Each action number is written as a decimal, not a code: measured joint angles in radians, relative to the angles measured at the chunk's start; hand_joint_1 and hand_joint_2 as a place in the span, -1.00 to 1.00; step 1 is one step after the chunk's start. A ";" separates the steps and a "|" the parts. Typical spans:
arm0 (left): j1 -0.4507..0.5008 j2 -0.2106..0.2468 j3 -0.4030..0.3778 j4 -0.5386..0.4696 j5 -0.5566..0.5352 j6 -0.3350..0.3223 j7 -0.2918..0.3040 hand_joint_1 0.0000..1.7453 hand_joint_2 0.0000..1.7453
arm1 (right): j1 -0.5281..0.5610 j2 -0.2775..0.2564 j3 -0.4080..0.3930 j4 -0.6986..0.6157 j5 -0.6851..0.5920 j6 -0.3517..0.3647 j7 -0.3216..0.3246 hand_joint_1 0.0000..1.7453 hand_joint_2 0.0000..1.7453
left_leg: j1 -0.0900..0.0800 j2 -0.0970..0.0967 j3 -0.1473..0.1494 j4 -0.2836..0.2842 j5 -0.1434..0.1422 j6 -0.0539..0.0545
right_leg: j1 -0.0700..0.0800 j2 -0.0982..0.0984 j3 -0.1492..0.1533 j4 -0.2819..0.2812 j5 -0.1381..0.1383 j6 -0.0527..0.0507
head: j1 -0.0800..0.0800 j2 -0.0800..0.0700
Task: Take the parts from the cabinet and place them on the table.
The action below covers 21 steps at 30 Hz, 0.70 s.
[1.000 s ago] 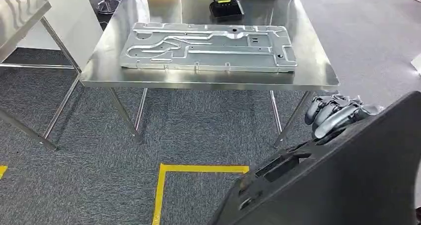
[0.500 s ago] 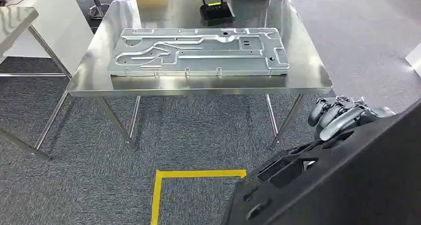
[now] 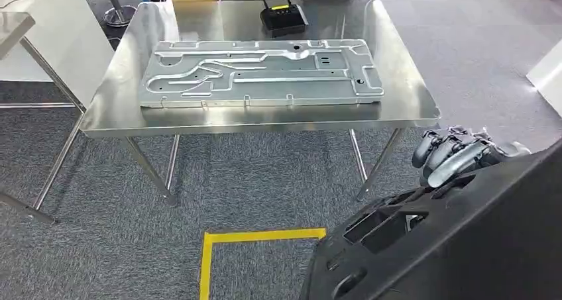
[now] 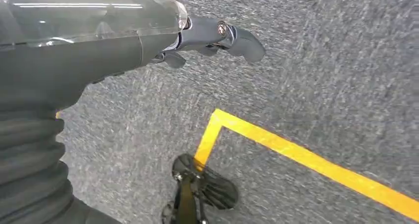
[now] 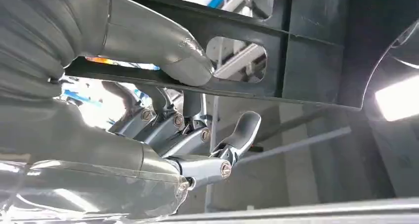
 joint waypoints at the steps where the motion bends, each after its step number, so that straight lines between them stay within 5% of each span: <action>1: 0.000 0.000 0.001 0.000 0.000 0.000 0.000 -1.00 1.00 | 0.000 0.001 0.000 0.000 0.001 -0.002 0.000 1.00 1.00 | 0.004 0.001 -0.002 -0.004 0.000 -0.004 | 0.000 0.003 -0.004 0.002 0.001 -0.003 | 0.000 0.000; 5: -0.001 0.000 0.007 0.000 0.000 0.000 0.000 -1.00 1.00 | -0.001 0.005 0.000 0.000 0.001 -0.003 0.000 1.00 1.00 | 0.006 0.005 0.010 0.004 -0.019 -0.026 | -0.007 0.010 0.016 -0.019 -0.001 -0.024 | 0.000 0.000; 6: -0.001 0.000 0.008 0.000 0.000 0.000 0.000 -1.00 1.00 | -0.005 0.005 0.000 0.000 0.001 -0.004 0.000 1.00 1.00 | 0.006 0.004 -0.012 0.053 -0.045 -0.029 | -0.008 0.009 0.024 -0.021 -0.004 -0.030 | -0.001 0.000; 8: -0.001 0.001 0.010 0.000 0.000 0.000 0.000 -1.00 1.00 | -0.004 0.006 0.000 0.000 0.000 -0.005 0.000 1.00 1.00 | 0.006 0.004 -0.109 0.230 -0.116 -0.036 | -0.006 0.010 0.029 -0.021 -0.011 -0.038 | -0.001 0.000; 10: 0.003 0.001 0.010 0.000 0.000 -0.001 0.000 -1.00 1.00 | -0.003 0.006 0.000 0.000 0.001 -0.006 0.000 1.00 1.00 | 0.006 0.004 -0.176 0.322 -0.123 -0.038 | -0.004 0.015 0.034 -0.020 -0.017 -0.038 | -0.002 0.000; 12: 0.004 0.001 0.010 0.000 -0.001 -0.005 -0.003 -1.00 1.00 | 0.002 0.007 0.000 0.000 0.006 -0.007 0.000 1.00 1.00 | 0.006 0.004 -0.148 0.228 -0.039 -0.034 | -0.004 0.020 0.047 -0.018 -0.028 -0.035 | -0.001 0.000; 14: 0.004 0.002 0.012 0.000 -0.002 -0.007 -0.004 -1.00 1.00 | 0.003 0.008 0.000 0.000 0.007 -0.007 0.000 1.00 1.00 | 0.006 0.002 -0.067 0.033 0.067 -0.024 | -0.003 0.021 0.064 -0.014 -0.043 -0.030 | -0.001 0.000; 15: 0.003 0.002 0.014 0.000 -0.002 -0.007 -0.004 -1.00 1.00 | 0.003 0.008 0.000 0.000 0.007 -0.007 0.000 1.00 1.00 | -0.002 0.000 -0.053 0.009 0.047 -0.020 | 0.004 0.022 0.064 -0.011 -0.049 -0.023 | -0.001 0.000; 19: 0.003 0.002 0.016 0.000 -0.003 -0.006 -0.003 -1.00 1.00 | 0.002 0.008 0.000 0.000 0.005 -0.007 0.000 1.00 1.00 | 0.002 0.000 -0.049 -0.002 0.047 0.003 | 0.004 0.024 0.066 -0.015 -0.055 -0.001 | -0.001 0.000; 21: 0.001 0.001 0.017 0.000 -0.005 -0.005 -0.004 -1.00 1.00 | -0.001 0.008 0.000 0.000 0.005 -0.007 0.000 1.00 1.00 | 0.006 0.001 -0.035 -0.011 0.045 0.016 | -0.002 0.021 0.050 0.039 -0.086 0.008 | -0.001 0.000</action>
